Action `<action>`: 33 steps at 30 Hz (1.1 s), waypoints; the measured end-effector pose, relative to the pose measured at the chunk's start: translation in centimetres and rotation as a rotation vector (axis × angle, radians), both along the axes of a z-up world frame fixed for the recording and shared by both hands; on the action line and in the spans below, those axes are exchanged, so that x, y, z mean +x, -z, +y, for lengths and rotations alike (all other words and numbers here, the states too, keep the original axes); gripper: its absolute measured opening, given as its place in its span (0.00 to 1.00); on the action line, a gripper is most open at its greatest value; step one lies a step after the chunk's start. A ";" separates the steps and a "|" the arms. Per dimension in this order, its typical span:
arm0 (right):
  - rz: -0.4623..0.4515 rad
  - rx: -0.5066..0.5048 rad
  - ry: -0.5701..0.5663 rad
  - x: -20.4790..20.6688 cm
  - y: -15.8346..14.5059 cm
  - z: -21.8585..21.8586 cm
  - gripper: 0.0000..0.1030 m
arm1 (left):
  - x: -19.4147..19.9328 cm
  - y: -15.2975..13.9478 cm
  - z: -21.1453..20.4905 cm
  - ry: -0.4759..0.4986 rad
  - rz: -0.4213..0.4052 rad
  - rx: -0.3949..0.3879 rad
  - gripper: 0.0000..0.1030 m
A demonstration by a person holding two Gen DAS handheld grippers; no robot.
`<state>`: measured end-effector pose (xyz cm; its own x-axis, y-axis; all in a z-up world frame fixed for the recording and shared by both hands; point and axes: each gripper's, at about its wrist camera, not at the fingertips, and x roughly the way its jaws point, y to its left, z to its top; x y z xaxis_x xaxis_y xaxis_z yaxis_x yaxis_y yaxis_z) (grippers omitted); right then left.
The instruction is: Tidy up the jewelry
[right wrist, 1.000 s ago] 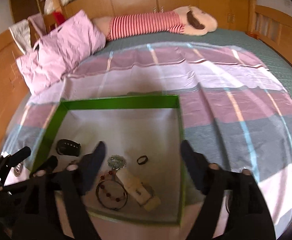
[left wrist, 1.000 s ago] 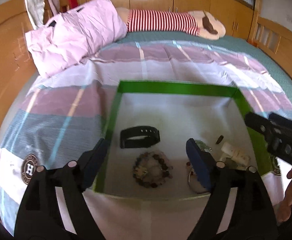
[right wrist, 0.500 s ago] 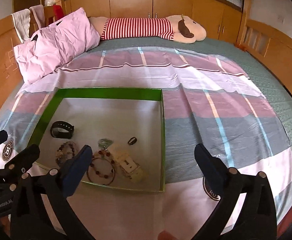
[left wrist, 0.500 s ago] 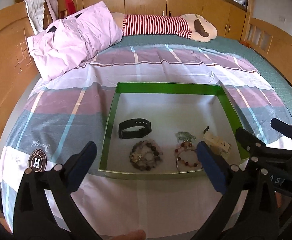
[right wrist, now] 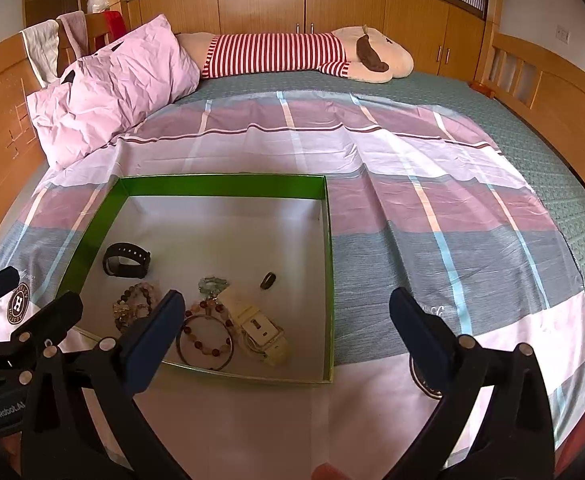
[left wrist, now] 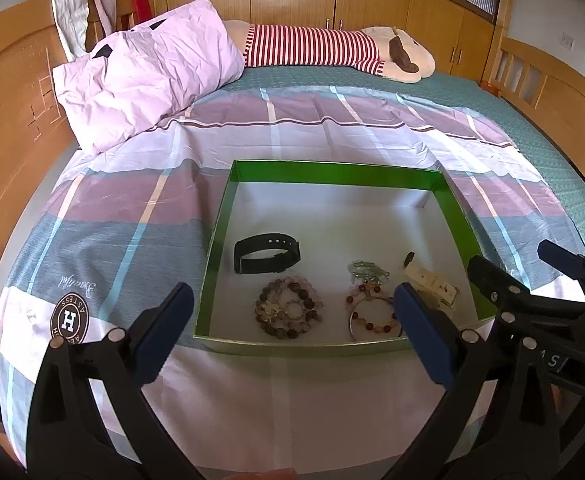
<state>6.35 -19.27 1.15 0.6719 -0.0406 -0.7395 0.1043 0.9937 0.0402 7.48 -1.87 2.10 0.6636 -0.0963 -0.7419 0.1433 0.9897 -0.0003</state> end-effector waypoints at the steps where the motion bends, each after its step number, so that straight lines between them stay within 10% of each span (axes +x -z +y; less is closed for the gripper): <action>1: 0.001 0.001 0.000 0.0 0.0 0.0 0.99 | 0.0 0.0 0.0 -0.002 0.001 -0.001 0.98; 33: 0.009 0.002 0.003 0.0 0.1 -0.2 0.99 | -0.1 0.1 0.0 -0.003 0.006 -0.002 0.98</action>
<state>6.38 -19.49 1.07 0.6654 -0.0412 -0.7453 0.1077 0.9933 0.0413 7.39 -1.84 1.96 0.6590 -0.0961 -0.7459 0.1407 0.9900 -0.0032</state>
